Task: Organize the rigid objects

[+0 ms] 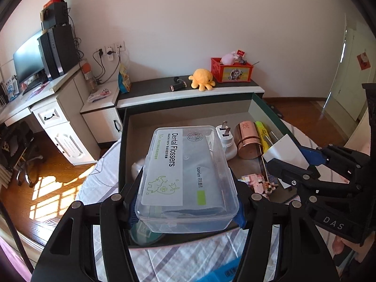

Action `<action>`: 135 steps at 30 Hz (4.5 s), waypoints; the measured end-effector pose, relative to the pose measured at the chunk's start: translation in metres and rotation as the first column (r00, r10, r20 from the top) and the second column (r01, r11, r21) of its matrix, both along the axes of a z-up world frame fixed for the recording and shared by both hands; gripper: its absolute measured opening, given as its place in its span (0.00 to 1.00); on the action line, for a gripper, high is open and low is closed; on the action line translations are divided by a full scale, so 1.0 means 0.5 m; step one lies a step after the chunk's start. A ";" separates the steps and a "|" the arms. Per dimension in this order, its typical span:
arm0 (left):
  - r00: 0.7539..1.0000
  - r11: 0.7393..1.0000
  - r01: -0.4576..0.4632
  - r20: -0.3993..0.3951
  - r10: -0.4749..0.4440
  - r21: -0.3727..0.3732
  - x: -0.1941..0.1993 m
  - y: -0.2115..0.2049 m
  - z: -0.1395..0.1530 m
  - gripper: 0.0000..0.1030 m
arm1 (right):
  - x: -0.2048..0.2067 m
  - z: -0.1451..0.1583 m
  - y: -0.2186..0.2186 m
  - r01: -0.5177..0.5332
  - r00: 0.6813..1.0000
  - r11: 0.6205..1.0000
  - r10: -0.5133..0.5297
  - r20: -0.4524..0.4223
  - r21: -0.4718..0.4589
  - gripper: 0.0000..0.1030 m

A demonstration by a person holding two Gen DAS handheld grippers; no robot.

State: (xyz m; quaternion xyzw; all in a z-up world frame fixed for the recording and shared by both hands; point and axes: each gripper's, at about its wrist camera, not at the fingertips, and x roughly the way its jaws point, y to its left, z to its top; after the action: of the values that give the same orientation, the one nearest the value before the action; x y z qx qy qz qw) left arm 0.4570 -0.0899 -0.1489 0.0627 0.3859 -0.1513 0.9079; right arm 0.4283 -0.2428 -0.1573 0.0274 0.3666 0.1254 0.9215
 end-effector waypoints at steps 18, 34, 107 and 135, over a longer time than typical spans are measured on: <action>0.997 0.998 -0.067 0.035 0.067 -0.012 0.024 0.012 -0.019 0.88 | 0.040 -0.027 -0.017 0.069 0.998 0.997 -0.069 0.001 0.038 0.76; 0.954 0.992 -0.109 0.272 0.122 -0.060 -0.345 0.088 0.115 1.00 | -0.286 0.120 0.028 0.079 0.978 0.997 -0.082 0.191 0.026 1.00; 0.961 0.967 -0.254 -0.106 0.256 0.031 -0.306 0.139 -0.160 1.00 | -0.143 0.011 -0.150 0.229 0.973 0.972 -0.226 0.052 -0.048 1.00; 0.965 0.966 -0.256 -0.046 0.257 0.024 -0.255 0.183 -0.163 0.59 | 0.061 -0.111 -0.166 0.110 0.989 0.994 -0.109 -0.103 0.000 0.18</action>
State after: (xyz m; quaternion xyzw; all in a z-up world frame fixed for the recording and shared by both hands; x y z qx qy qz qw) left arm 0.3295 0.0015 -0.2304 0.0168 0.4140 -0.0304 0.9096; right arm 0.4586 -0.3258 -0.2126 0.0563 0.4111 0.0740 0.9068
